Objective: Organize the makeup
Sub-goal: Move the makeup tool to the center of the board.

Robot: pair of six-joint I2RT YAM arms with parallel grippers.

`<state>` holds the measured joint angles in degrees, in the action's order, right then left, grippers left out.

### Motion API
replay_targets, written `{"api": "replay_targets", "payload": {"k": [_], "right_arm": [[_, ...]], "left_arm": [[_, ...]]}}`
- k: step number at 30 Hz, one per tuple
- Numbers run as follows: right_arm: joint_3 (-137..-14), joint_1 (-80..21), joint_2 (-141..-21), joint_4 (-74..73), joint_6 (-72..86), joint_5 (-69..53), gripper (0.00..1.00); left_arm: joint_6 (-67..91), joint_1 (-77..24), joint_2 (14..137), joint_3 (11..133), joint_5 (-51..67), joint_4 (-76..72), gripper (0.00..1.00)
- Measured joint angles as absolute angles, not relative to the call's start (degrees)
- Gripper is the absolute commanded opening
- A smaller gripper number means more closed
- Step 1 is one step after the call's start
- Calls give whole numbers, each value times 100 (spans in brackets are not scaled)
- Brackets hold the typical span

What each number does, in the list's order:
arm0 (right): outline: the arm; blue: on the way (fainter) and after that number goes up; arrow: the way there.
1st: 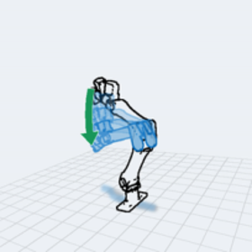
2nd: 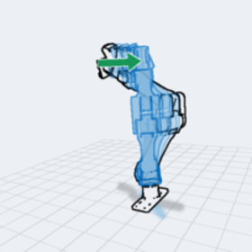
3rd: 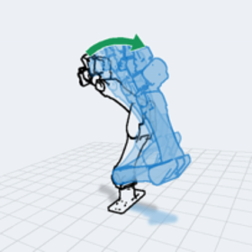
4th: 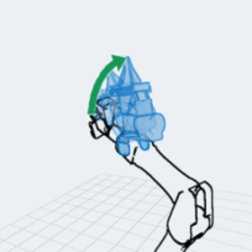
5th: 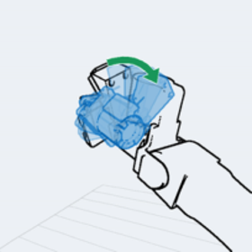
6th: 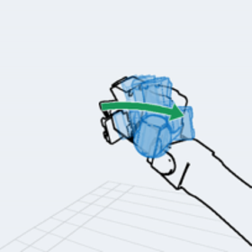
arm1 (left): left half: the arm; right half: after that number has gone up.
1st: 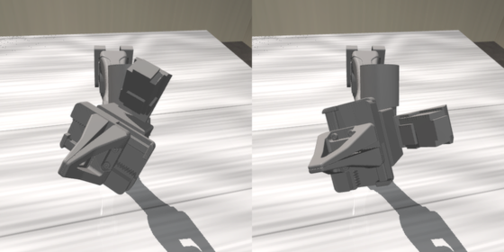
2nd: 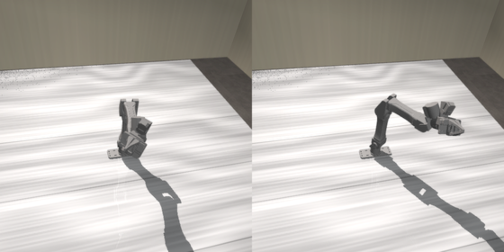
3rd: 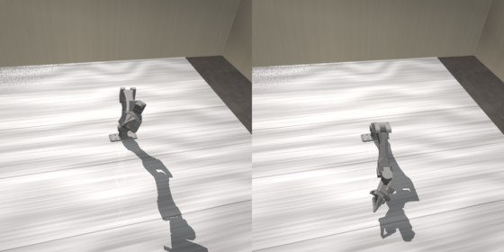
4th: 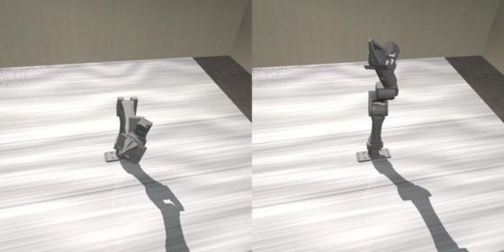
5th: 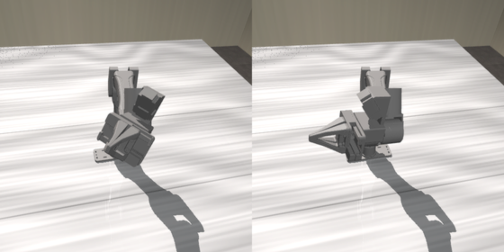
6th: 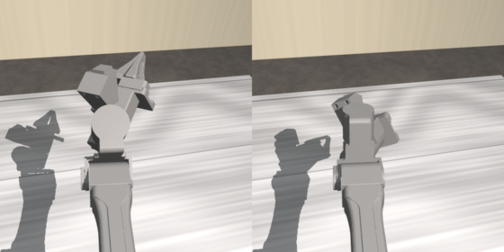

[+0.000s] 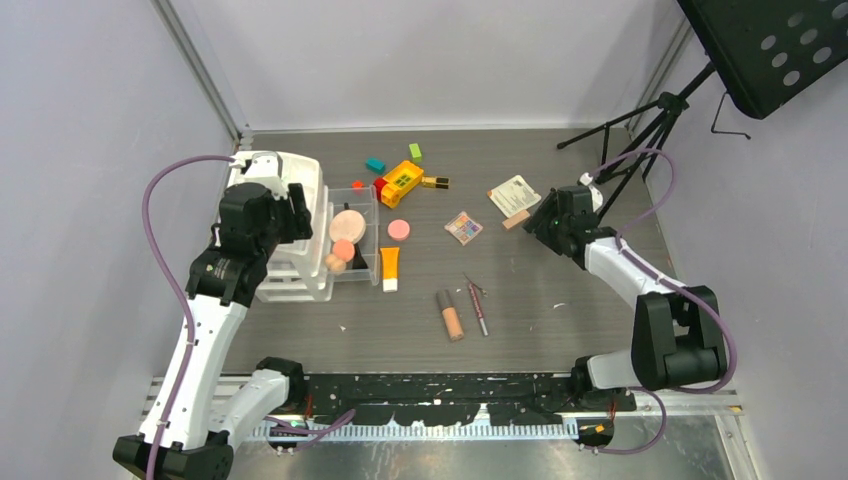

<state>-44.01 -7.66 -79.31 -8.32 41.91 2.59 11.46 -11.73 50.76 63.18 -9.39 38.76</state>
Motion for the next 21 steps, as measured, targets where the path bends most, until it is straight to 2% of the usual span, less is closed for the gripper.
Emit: {"api": "replay_targets", "payload": {"k": [7,10,13,17,21], "right_arm": [[-4838,-773,-7797,-1605,3968,941,69],[-5192,-757,-7797,-1865,3815,1417,70],[-5531,-637,-7856,-1977,3651,1798,67],[-5876,-362,-8252,-1804,3597,2012,60],[-6143,-145,-9002,-1712,3527,1975,52]], "left_arm": [[1144,-1173,5074,6318,-943,3874,60],[1146,-1173,5074,6316,-945,3874,58],[1146,-1173,5087,6318,-921,3876,58],[1142,-1173,5041,6309,-963,3879,63],[1146,-1173,4849,6243,-1031,3874,58]]}}
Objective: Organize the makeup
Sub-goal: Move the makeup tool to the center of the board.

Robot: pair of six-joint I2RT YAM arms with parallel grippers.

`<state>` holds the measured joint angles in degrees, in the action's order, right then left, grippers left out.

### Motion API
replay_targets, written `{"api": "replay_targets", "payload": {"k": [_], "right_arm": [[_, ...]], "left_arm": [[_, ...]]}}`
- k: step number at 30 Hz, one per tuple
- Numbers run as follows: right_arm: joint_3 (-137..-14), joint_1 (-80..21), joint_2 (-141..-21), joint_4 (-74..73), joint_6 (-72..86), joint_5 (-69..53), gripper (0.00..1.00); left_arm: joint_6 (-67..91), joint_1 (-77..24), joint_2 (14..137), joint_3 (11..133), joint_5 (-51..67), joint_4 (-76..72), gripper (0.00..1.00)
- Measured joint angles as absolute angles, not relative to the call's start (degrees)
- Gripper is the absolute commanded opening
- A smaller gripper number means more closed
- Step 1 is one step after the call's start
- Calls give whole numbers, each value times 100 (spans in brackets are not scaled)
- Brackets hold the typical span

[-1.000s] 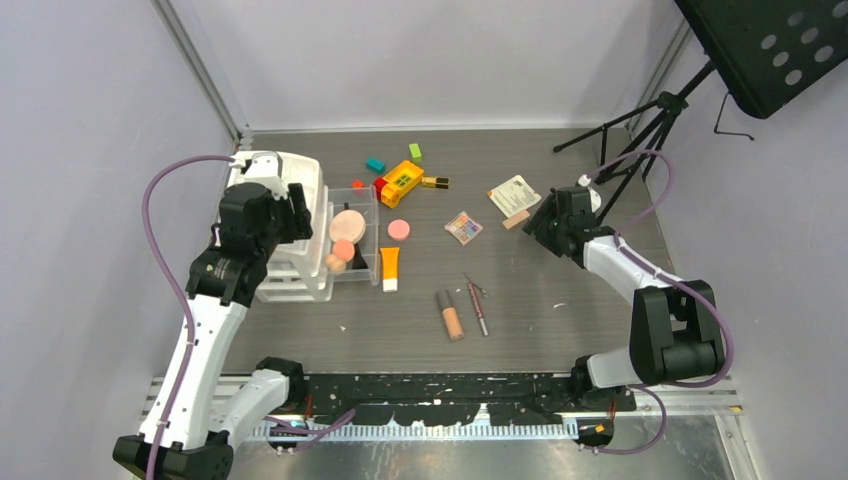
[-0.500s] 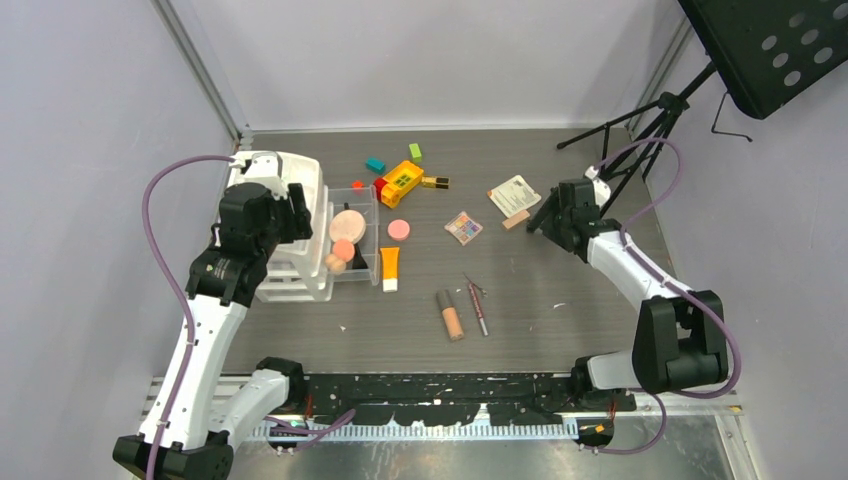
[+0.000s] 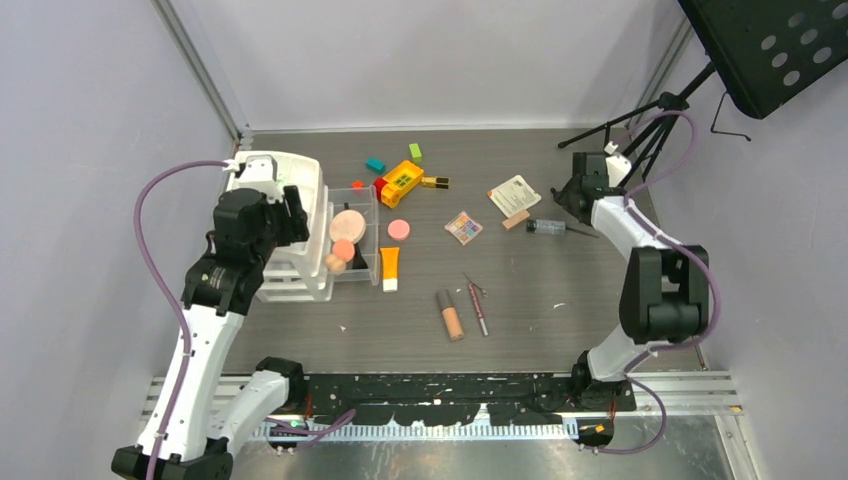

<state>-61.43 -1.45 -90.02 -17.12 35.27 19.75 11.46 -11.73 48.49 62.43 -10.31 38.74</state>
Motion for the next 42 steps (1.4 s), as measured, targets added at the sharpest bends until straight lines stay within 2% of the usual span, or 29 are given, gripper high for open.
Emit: {"api": "replay_targets", "payload": {"k": [6,12,22,26,29,34,39,42], "right_arm": [[-6322,78,-9806,-1664,3374,1833,46],[-6322,141,-10125,-1627,3395,1450,41],[-5680,106,-9894,-1472,3760,303,38],[-5356,43,-9618,-1457,3927,-91,39],[-5382,3,-9419,-1525,3894,-27,47],[-6589,-5,-9692,-2342,3164,541,58],[-8652,14,-10687,-3146,2198,982,60],[-8925,64,-11028,-3413,1876,1048,60]], "left_arm": [[1133,-1173,5002,6235,-1009,3865,63],[1131,-1173,4772,6169,-1066,3839,62],[1131,-1162,4993,6169,-1063,3839,62],[1131,-1162,4978,6169,-1052,3839,62],[1131,-1162,4978,6169,-1050,3839,62],[1131,-1162,4980,6169,-1046,3839,62],[1131,-1192,5004,6169,-1046,3839,62],[1131,-1229,5015,6169,-1046,3839,62]]}}
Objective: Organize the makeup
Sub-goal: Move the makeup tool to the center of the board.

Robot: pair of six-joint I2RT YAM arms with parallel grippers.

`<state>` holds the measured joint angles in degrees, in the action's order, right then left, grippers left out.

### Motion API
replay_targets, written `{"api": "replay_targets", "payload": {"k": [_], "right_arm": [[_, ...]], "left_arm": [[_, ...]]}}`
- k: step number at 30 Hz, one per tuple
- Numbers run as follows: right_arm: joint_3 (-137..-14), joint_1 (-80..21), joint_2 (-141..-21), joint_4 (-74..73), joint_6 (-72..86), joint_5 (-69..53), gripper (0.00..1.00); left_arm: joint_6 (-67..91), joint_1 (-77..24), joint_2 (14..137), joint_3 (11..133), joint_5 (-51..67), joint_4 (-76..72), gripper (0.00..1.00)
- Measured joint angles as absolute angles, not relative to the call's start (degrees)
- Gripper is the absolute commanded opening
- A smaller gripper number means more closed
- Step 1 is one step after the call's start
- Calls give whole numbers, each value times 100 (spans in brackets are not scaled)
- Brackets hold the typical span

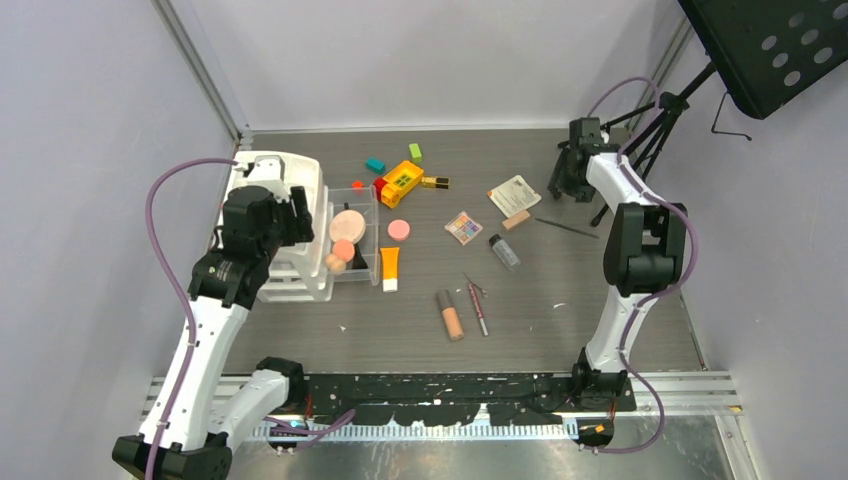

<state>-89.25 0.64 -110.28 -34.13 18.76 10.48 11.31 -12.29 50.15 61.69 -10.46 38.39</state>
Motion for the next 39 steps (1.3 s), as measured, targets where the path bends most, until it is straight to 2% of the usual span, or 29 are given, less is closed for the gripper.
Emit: {"api": "replay_targets", "payload": {"k": [6,15,24,27,32,39], "right_arm": [[-8892,322,-11563,-4049,2202,1098,61],[-8285,419,-11537,-3979,3634,1041,63],[-8399,305,-11594,-4394,4807,1382,63],[-8606,294,-11743,-4556,4952,1531,59],[-8742,272,-11848,-4602,5009,1678,36],[-8619,261,-11817,-4377,4978,1656,25]], "left_arm": [[1131,-1280,5041,6169,-1046,3839,62],[1131,-1352,5050,6169,-1048,3839,62],[1131,-1356,5033,6169,-1048,3839,62],[1131,-1356,4963,6169,-1050,3839,62],[1131,-1356,4886,6169,-1050,3839,62],[1131,-1354,4917,6169,-1046,3839,61]]}}
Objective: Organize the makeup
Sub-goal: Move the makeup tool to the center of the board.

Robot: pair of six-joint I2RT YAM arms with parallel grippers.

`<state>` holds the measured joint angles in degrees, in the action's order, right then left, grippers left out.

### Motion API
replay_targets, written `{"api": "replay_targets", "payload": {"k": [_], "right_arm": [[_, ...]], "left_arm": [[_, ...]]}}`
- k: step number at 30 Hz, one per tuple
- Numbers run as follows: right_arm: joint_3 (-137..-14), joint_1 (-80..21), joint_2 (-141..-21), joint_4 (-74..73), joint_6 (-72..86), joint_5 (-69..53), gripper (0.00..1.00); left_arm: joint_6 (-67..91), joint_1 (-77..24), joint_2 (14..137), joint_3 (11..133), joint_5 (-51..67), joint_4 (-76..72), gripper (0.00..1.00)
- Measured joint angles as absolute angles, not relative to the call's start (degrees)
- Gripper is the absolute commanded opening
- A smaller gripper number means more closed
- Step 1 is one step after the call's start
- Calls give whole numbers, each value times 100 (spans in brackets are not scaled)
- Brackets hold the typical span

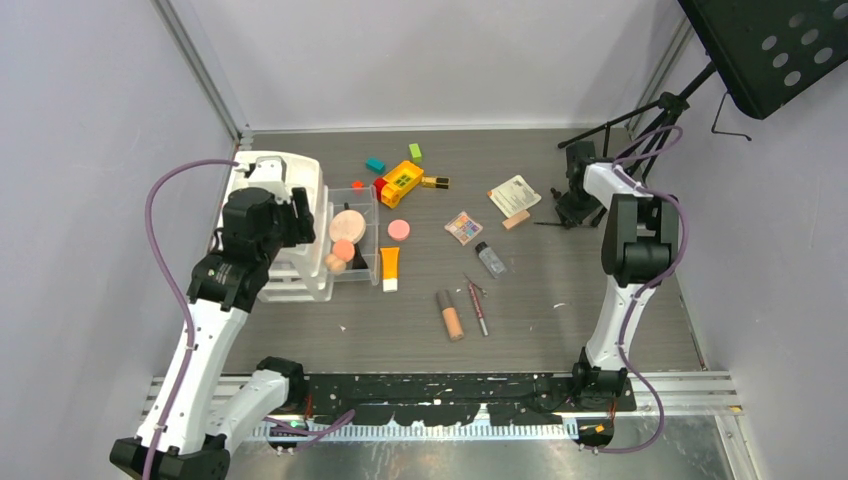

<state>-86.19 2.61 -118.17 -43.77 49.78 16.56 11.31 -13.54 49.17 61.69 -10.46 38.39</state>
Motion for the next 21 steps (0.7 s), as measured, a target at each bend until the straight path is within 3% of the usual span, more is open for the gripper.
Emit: {"api": "replay_targets", "payload": {"k": [10,17,21], "right_arm": [[-7513,117,-11137,-3430,4890,1470,21],[-7308,-1116,-10949,-3736,4797,1317,18],[-7295,-1334,-10943,-3758,4794,1219,18]], "left_arm": [[1131,-1354,4950,6169,-1035,3841,61],[1131,-1356,4971,6169,-1048,3841,62],[1131,-1354,4965,6169,-1048,3841,62]]}}
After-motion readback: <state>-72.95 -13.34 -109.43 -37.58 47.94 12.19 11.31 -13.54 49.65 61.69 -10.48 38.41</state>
